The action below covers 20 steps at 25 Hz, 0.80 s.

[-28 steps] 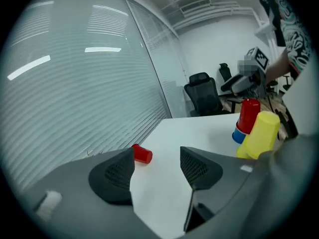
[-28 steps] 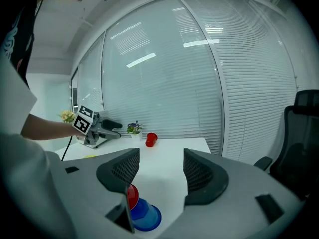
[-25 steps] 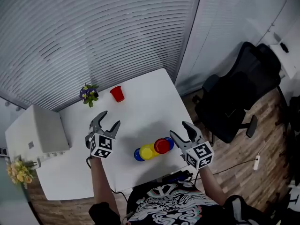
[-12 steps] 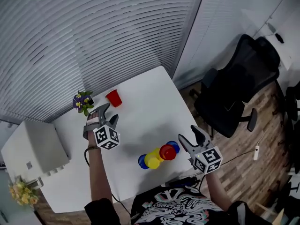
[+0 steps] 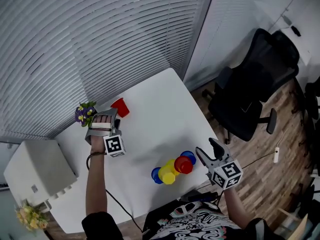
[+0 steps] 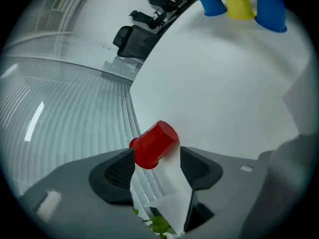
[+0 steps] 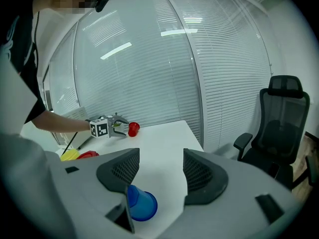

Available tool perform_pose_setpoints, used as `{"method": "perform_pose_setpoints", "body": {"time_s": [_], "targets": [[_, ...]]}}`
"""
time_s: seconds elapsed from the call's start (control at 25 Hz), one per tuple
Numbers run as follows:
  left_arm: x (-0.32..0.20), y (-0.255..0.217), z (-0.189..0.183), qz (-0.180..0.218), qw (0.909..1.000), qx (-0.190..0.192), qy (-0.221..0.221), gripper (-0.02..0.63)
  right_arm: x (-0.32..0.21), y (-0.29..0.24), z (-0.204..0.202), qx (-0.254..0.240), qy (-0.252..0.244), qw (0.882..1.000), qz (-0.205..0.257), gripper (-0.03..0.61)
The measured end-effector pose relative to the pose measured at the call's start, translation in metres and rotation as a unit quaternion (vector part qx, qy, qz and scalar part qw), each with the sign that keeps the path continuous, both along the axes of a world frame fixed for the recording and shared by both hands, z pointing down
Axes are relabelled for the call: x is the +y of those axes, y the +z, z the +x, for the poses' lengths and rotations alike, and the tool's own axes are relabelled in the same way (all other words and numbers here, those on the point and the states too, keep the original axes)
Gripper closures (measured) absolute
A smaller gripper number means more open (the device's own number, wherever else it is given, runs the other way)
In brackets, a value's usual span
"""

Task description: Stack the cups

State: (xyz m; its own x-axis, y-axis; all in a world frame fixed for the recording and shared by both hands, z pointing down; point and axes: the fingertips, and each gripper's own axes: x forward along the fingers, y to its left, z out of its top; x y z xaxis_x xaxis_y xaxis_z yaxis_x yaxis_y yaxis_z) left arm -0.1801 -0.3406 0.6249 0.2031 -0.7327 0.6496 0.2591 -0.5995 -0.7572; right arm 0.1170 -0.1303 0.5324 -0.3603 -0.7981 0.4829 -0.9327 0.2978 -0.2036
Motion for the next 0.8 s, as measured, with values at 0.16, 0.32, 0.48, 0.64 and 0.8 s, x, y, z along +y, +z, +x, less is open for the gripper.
{"method": "perform_pose_setpoints", "body": {"time_s": [0.16,0.32,0.48,0.64,0.8], "targets": [[-0.012,0.0,0.001,0.025,0.9975,-0.046,0.046,0.337,0.002,0.001,0.001,-0.008,0.016,1.0,-0.002,0.317],[-0.009,0.005,0.016,0.025,0.9933,-0.054,0.099,0.325,0.007,0.004,0.002,-0.008,0.028,1.0,-0.006,0.316],[-0.009,0.017,0.024,0.019,0.9883,-0.074,0.132,0.305,0.011,0.007,0.002,-0.007,0.036,0.999,-0.013,0.316],[-0.016,0.021,0.029,0.022,0.9831,-0.101,0.151,0.304,0.012,0.009,-0.002,-0.007,0.04,0.999,-0.016,0.316],[-0.015,0.025,0.032,0.027,0.9785,-0.114,0.169,0.373,0.009,0.006,-0.009,-0.008,0.039,0.999,-0.012,0.316]]}}
